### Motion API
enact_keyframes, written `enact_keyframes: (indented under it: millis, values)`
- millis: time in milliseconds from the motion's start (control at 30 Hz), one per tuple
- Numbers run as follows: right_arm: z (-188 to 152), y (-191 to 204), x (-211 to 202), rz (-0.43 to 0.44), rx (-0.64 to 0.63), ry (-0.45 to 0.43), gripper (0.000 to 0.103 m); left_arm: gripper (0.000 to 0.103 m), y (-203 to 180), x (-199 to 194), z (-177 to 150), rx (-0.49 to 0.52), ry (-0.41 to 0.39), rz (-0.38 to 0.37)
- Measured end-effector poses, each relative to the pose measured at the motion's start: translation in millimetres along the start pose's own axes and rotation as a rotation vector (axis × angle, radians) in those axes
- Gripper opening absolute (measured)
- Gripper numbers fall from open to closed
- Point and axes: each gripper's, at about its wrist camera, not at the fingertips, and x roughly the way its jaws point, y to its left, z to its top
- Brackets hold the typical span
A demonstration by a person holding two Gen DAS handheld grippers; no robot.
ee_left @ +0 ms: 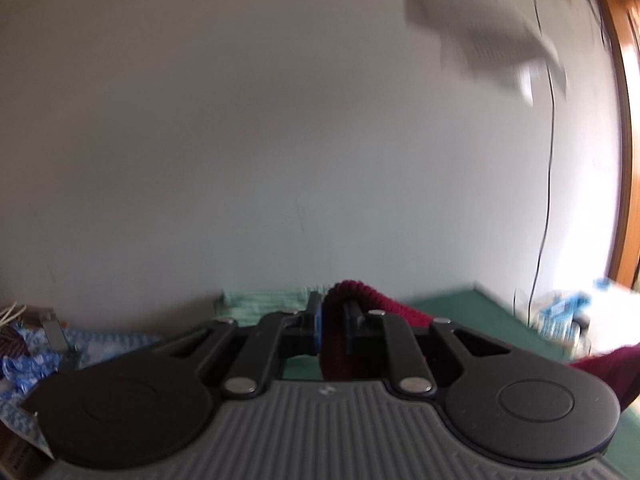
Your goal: Fold clothes
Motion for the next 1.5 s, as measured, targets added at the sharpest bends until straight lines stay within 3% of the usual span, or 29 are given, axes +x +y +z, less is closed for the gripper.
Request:
enact_keyframes:
  millis: [167,300,433,667,833,933,1067,1267,1500]
  values:
    - [96.4,15.4,-40.6,0.117,0.023,-0.295,0.014,0.015,13.7,-49.6,61.0,0.0,-0.187,0.034]
    - [148.7,26.0,-63.5,0.223,0.044,-0.415,0.014,0.015,26.0,-91.0,100.2,-0.004,-0.274,0.075]
    - [176.0,31.2,-82.0,0.303,0.016,-0.477,0.014,0.016,34.5,-123.3,119.7,-0.004,-0.289,0.128]
    - [191.5,21.7,-108.9,0.42,0.001,-0.506,0.014,0.016,28.1,-173.7,130.2,-0.008,-0.304,0.239]
    - [190.8,20.5,-95.7,0.462,-0.038,-0.501,0.014,0.016,13.7,-179.3,134.2,0.009,-0.303,0.337]
    - [186.0,19.5,-56.6,0.457,-0.025,-0.41,0.015,0.016,14.3,-143.2,126.8,0.001,-0.219,0.359]
    - [170.2,19.1,18.4,0.366,-0.016,-0.269,0.015,0.016,26.5,-62.5,104.7,-0.031,-0.052,0.338]
    - [133.4,19.0,146.8,0.144,-0.06,-0.103,0.015,0.015,56.7,97.7,45.3,-0.041,0.175,0.33]
    - [76.3,12.1,302.4,-0.062,-0.064,0.18,0.016,0.016,78.1,246.5,-36.7,0.013,0.402,0.274]
